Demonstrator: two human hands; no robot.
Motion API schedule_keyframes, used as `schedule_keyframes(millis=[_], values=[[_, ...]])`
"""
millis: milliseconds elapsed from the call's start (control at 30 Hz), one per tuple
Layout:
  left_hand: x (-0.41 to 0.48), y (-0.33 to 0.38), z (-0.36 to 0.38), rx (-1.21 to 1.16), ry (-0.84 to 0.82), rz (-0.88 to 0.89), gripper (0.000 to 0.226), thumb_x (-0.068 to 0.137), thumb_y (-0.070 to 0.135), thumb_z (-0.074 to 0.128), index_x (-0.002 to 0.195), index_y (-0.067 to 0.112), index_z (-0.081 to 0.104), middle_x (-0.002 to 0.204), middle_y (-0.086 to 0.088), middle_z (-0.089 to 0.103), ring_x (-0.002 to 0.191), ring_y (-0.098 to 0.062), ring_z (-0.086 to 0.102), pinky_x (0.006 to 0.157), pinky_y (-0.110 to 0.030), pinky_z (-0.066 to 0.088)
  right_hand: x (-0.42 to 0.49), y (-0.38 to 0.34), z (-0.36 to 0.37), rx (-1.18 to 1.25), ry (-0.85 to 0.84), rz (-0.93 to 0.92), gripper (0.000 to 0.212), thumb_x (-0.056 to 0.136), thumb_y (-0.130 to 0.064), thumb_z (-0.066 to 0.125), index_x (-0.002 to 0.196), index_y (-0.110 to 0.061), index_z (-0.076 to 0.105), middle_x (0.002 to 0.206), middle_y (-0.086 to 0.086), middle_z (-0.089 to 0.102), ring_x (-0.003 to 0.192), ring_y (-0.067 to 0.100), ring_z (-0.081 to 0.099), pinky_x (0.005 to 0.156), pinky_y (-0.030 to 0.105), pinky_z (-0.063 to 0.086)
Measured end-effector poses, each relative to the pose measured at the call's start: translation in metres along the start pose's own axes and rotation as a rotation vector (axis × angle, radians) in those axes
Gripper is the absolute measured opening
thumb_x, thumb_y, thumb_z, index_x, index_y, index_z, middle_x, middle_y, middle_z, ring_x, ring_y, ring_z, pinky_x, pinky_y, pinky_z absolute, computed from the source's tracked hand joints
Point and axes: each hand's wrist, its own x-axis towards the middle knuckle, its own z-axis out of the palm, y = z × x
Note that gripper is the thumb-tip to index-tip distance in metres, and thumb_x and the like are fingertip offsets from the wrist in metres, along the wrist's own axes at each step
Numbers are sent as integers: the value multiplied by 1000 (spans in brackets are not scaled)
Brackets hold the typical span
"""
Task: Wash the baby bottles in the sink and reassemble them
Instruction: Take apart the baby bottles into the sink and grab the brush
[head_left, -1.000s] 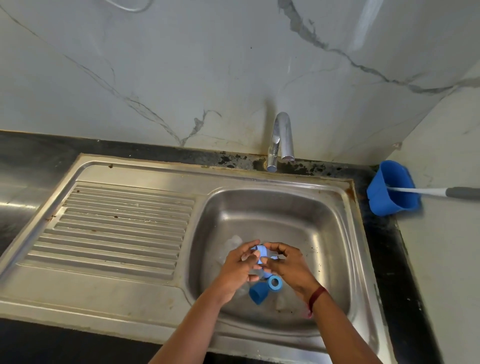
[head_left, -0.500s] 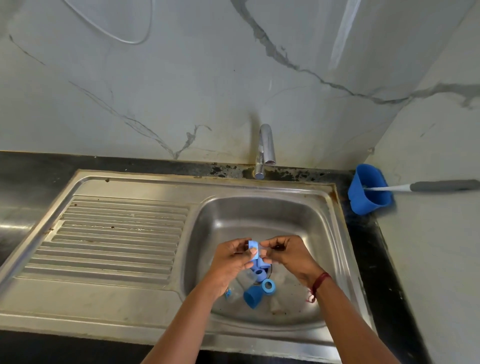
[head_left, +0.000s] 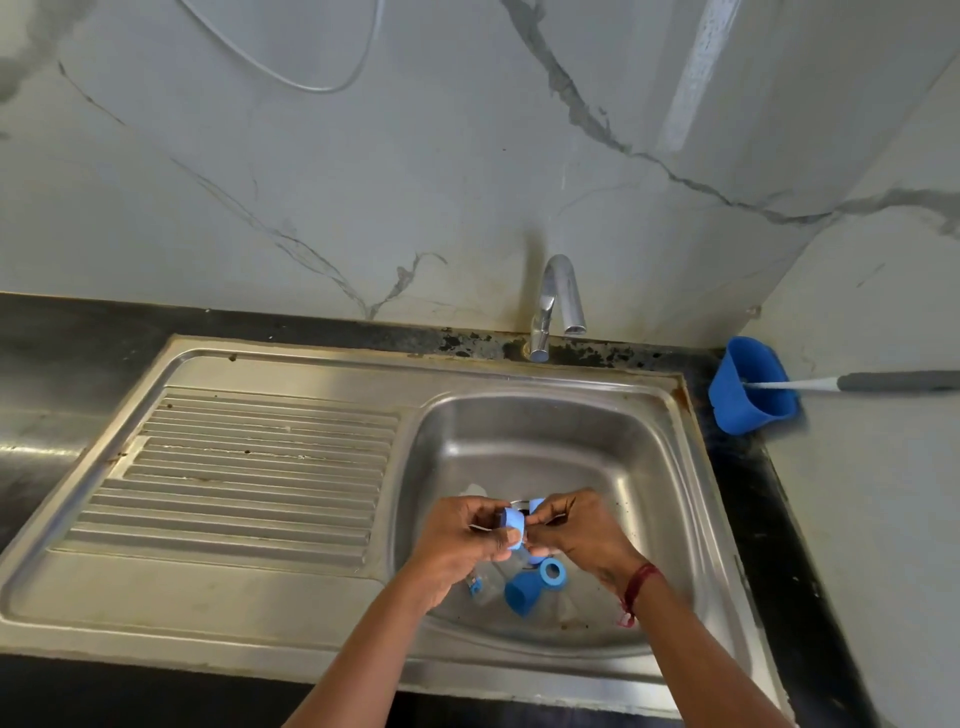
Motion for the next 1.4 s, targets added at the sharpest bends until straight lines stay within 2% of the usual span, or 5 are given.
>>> schedule_keyframes(millis=[100,333,800,1167,1400], values=[[0,-5,0,-29,-1,-25,19,82,1,77,99,9,74,93,-13,76,86,-24,73,80,-37,61,-3,-1,8,-36,62,-19,16,73,1,82,62,-10,75,60,6,71,53,9,63,57,18,49],[11,-4,0,-25,-32,-60,26,82,-2,76,107,3,71,96,-11,76,89,-23,74,74,-28,59,-2,8,15,179,206,53,15,71,11,78,75,-4,77,70,12,73,62,21,67,64,29,57],[20,-5,-3,19,16,-9,31,78,-3,79,107,5,71,96,-12,76,87,-20,74,73,-27,57,6,3,4,163,67,61,26,77,11,75,79,-15,79,86,13,76,86,32,73,82,38,60],[25,-10,9,-57,3,-6,29,83,6,78,112,5,71,98,-10,76,94,-23,74,81,-32,59,17,8,3,-23,245,0,8,76,-7,80,76,-14,79,73,3,75,74,23,72,71,31,61],[26,-21,15,-112,-91,-96,31,85,7,76,115,8,71,105,-13,74,100,-25,72,84,-33,58,13,23,-10,66,142,125,12,77,4,77,85,-6,78,80,9,76,68,19,71,61,22,56]])
